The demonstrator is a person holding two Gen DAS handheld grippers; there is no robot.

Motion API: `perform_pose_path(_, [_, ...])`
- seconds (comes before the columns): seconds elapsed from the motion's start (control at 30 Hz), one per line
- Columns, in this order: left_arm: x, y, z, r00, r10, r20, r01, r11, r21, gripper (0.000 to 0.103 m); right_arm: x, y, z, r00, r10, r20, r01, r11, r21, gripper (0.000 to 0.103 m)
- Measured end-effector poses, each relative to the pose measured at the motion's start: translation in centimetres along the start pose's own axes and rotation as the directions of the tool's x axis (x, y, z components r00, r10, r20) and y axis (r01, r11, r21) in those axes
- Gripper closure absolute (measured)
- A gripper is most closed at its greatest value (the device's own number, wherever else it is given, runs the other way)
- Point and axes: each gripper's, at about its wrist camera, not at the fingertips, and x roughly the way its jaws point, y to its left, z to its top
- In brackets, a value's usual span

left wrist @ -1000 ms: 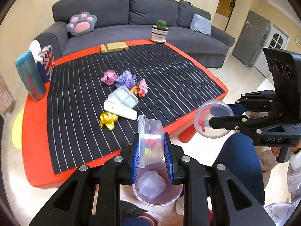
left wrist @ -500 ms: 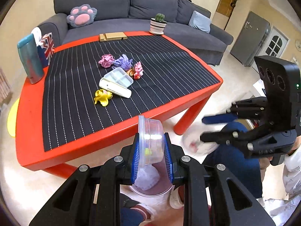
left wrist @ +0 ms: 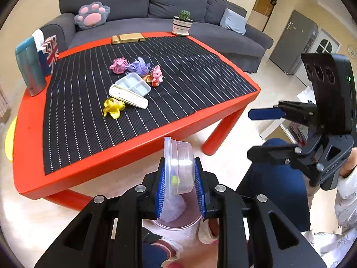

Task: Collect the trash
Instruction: 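Carry the tub and bowl over the pink bin and open both grippers, then reach the left gripper to the yellow toy and close on it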

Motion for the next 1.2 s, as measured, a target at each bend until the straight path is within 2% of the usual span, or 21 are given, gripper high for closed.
perform_pose_path(0.4, [0.4,-1.4,0.0,1.0,-0.018,-0.015,0.018,1.0,0.025,0.079,-1.1,-1.1,-0.3,1.0,-0.008,0.016,0.008,1.0,0.028,0.009])
perform_pose_path(0.43, [0.4,-1.5,0.0,1.0,-0.018,-0.011,0.019,0.999,0.026,0.076,-1.2,-1.2,-0.3,1.0,-0.008,0.017,0.007,0.999,0.034,0.008])
perform_pose_path(0.47, [0.3,-1.6,0.1,1.0,-0.017,-0.008,0.017,0.999,0.029,0.072,-1.2,-1.3,-0.3,1.0,-0.005,0.015,0.004,0.999,0.045,0.008])
perform_pose_path(0.5, [0.3,-1.6,0.1,1.0,-0.012,-0.004,0.012,0.999,0.03,0.052,-1.3,-1.6,-0.3,1.0,-0.001,0.014,0.0,0.998,0.06,0.008])
perform_pose_path(0.53, [0.3,-1.6,0.1,1.0,-0.009,0.007,0.009,1.0,0.028,0.021,-1.4,-1.7,-0.2,1.0,-0.001,0.017,0.0,0.998,0.064,0.008])
perform_pose_path(0.57, [0.0,-1.5,0.1,1.0,-0.004,0.028,0.003,1.0,0.024,0.011,-1.5,-1.8,-0.3,1.0,-0.003,0.02,0.001,0.998,0.065,0.008])
perform_pose_path(0.77, [-0.1,-1.0,0.3,0.999,0.021,0.035,-0.021,1.0,-0.001,0.008,-1.8,-1.9,-0.3,0.999,-0.015,0.031,0.013,0.998,0.066,0.006])
perform_pose_path(1.2, [-0.4,-0.2,0.3,0.998,0.031,0.048,-0.03,0.999,-0.025,0.008,-1.8,-1.7,-0.2,0.999,-0.028,0.029,0.026,0.998,0.059,0.005])
